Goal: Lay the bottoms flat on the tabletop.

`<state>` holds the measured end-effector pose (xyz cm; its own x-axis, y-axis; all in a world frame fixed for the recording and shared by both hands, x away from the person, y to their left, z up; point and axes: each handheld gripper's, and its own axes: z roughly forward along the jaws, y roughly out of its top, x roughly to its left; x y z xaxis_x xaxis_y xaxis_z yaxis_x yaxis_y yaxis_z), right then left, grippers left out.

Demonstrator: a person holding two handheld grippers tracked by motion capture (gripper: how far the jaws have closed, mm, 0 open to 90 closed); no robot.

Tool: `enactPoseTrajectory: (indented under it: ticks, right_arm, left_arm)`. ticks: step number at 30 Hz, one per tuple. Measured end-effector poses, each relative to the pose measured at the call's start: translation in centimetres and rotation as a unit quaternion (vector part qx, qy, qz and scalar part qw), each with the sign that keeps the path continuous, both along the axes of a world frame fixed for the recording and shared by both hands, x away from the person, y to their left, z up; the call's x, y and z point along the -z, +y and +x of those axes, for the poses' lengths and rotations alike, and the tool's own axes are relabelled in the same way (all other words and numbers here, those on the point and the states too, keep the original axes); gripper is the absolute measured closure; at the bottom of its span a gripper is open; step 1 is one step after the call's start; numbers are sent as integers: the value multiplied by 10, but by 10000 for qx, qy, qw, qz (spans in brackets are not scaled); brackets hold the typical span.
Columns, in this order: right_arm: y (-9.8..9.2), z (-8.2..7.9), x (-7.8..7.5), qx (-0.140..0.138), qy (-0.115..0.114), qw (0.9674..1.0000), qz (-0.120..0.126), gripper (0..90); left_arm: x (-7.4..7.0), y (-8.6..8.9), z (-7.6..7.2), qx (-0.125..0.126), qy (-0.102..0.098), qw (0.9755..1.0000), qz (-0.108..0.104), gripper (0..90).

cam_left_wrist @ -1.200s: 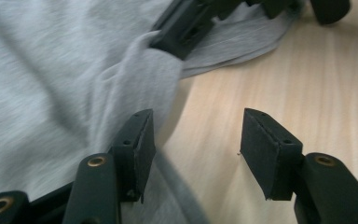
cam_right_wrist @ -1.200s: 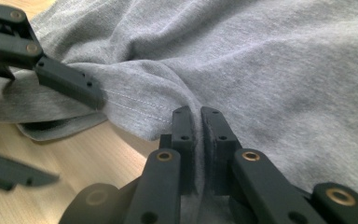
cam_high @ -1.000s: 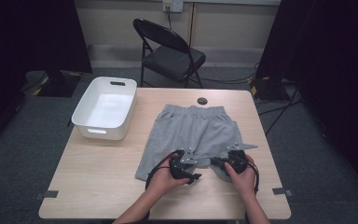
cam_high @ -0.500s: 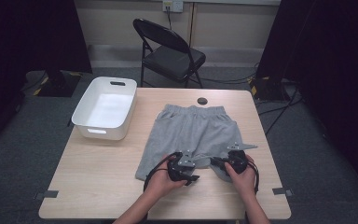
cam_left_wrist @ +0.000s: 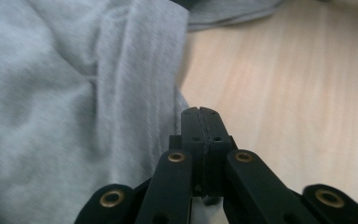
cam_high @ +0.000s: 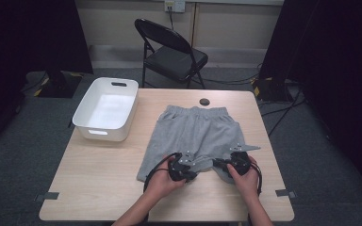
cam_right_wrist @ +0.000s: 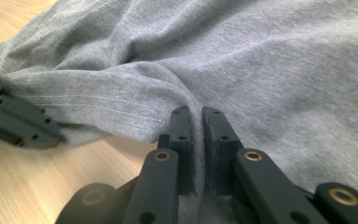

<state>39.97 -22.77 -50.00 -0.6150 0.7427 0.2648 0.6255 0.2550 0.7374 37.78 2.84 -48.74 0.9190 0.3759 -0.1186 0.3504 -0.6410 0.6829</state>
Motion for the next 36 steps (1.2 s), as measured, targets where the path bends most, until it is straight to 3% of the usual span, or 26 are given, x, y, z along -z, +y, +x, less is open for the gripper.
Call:
enactPoseTrajectory:
  ticks: [7, 12, 15, 18, 20, 22, 27, 30, 36]
  right_arm:
    - [1, -1, -2, -14, 6, 10000, -42, 782]
    - [1, -2, -5, -21, -27, 10000, -11, 723]
    - [0, -2, -7, -37, -39, 10000, 77, 640]
    - [0, -2, -9, -22, -65, 9999, 106, 574]
    - [0, -2, -10, 37, -99, 9999, 131, 529]
    - [-2, -2, -11, 59, -116, 9997, 196, 505]
    - [-5, -1, -11, 196, -113, 9995, 225, 417]
    - [-9, -1, -11, 282, -128, 9992, 250, 375]
    - [-15, 0, -10, 398, -148, 9989, 199, 316]
  left_arm:
    - [4, 10, -12, 184, 334, 9988, -305, 900]
    - [4, 17, -14, 209, 418, 9983, -335, 900]
    - [2, 16, -14, 267, 277, 9988, -290, 900]
    - [-1, 11, -13, 254, 14, 9988, -415, 868]
    - [-2, 4, -12, 181, -165, 9984, -516, 738]
    - [-2, -2, -10, 188, -237, 9986, -445, 720]
    - [3, -14, -2, 23, -573, 9978, -333, 570]
    - [7, -17, 0, -29, -568, 9982, -189, 587]
    - [5, -19, 0, -33, -528, 9986, -53, 782]
